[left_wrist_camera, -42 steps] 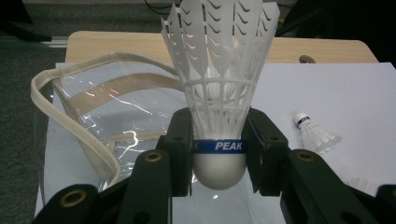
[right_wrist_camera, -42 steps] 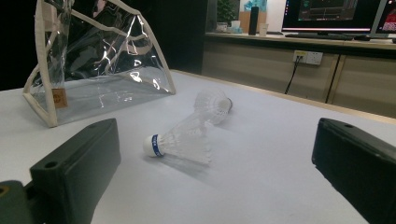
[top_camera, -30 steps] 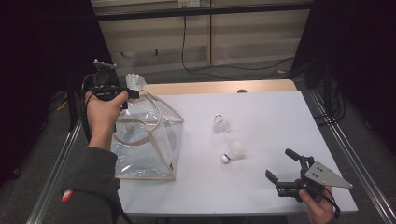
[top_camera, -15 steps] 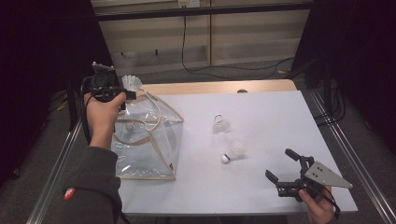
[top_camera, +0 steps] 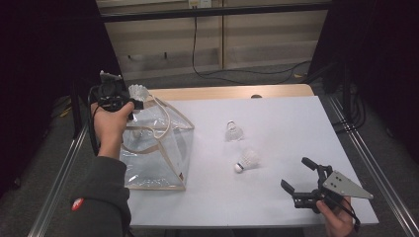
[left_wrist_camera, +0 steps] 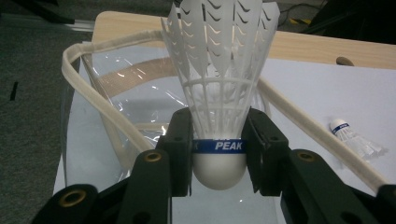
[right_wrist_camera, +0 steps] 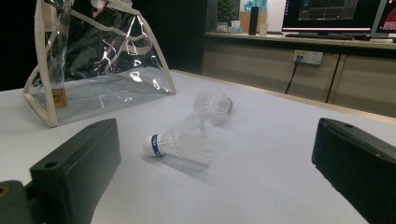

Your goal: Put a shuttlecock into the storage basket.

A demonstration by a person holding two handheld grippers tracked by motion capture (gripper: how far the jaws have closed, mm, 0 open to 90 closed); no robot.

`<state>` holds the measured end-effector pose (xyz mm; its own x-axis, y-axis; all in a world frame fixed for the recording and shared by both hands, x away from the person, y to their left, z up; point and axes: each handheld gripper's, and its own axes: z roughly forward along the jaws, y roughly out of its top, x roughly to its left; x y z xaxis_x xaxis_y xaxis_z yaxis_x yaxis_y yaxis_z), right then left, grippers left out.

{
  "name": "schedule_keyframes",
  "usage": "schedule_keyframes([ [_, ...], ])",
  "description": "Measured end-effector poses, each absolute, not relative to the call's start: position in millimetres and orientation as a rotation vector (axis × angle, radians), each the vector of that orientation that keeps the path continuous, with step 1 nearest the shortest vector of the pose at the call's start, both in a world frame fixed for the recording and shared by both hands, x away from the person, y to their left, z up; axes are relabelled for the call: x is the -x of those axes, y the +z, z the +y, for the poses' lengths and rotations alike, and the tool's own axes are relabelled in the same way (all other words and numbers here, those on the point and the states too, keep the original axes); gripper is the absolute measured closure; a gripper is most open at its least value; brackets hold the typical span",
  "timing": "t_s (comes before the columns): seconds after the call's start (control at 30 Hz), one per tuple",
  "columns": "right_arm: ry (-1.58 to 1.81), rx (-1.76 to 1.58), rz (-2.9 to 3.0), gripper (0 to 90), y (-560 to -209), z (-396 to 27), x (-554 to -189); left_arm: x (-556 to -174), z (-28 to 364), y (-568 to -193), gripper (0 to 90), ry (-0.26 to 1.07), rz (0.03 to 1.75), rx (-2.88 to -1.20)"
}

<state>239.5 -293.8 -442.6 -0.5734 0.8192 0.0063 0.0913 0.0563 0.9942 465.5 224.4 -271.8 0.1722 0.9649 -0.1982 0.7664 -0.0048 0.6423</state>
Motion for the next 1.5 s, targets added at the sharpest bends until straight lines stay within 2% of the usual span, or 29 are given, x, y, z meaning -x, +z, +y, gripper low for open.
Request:
schedule_keyframes([
  [0.67,1.572,-0.908,1.745,0.9,-442.6,-293.7,-239.6,-467.9,225.4,-282.0,64.1,0.379,1.658,-1.830],
  [0.87,1.571,-0.908,1.746,0.9,-442.6,-293.7,-239.6,-468.6,225.6,-283.6,56.5,0.369,1.664,-1.833],
  [1.5,1.570,-0.908,1.746,1.0,-442.5,-293.8,-239.4,-466.2,223.5,-281.1,47.0,0.326,1.626,-1.851],
])
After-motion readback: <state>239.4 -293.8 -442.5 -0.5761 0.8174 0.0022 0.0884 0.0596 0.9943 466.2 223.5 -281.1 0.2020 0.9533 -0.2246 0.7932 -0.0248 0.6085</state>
